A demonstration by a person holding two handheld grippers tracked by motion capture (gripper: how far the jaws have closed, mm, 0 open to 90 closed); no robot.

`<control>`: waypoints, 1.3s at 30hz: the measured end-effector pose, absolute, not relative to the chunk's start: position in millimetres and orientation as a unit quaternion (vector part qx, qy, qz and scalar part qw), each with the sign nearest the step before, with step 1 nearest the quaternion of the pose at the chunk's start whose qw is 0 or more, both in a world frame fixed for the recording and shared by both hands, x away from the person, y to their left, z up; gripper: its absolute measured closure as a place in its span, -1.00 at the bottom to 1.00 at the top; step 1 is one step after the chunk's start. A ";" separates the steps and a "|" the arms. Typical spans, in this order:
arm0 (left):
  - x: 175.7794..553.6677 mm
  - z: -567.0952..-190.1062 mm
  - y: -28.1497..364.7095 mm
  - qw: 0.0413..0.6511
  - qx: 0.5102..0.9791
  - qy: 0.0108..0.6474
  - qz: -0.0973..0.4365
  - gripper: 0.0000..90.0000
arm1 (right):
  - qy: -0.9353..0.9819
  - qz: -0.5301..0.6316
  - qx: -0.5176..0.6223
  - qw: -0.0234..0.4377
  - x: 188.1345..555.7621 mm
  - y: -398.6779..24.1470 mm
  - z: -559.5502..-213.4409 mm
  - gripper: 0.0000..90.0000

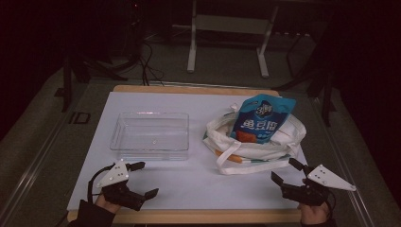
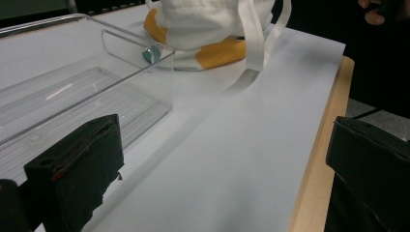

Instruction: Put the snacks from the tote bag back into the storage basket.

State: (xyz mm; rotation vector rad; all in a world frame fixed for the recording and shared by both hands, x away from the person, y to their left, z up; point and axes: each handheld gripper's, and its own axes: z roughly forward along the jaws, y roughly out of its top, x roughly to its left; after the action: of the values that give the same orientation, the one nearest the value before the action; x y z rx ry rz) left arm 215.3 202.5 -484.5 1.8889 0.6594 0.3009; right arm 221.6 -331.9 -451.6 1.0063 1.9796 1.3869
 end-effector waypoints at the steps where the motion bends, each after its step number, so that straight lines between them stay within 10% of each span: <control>1: 215.0 -484.2 202.1 0.531 0.792 0.274 0.126 -1.00 | 0.734 0.510 0.368 0.258 221.9 -332.3 -452.0 -0.67; 39: 251.9 -455.1 172.3 0.541 0.800 0.242 0.098 -1.00 | 0.735 0.528 0.350 0.244 253.2 -343.7 -429.3 -0.75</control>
State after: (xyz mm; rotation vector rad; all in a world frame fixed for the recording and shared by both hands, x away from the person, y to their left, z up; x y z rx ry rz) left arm 251.9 172.3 -455.1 1.9002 0.5742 0.2332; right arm 253.2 -343.7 -429.3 0.9550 2.0061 1.4413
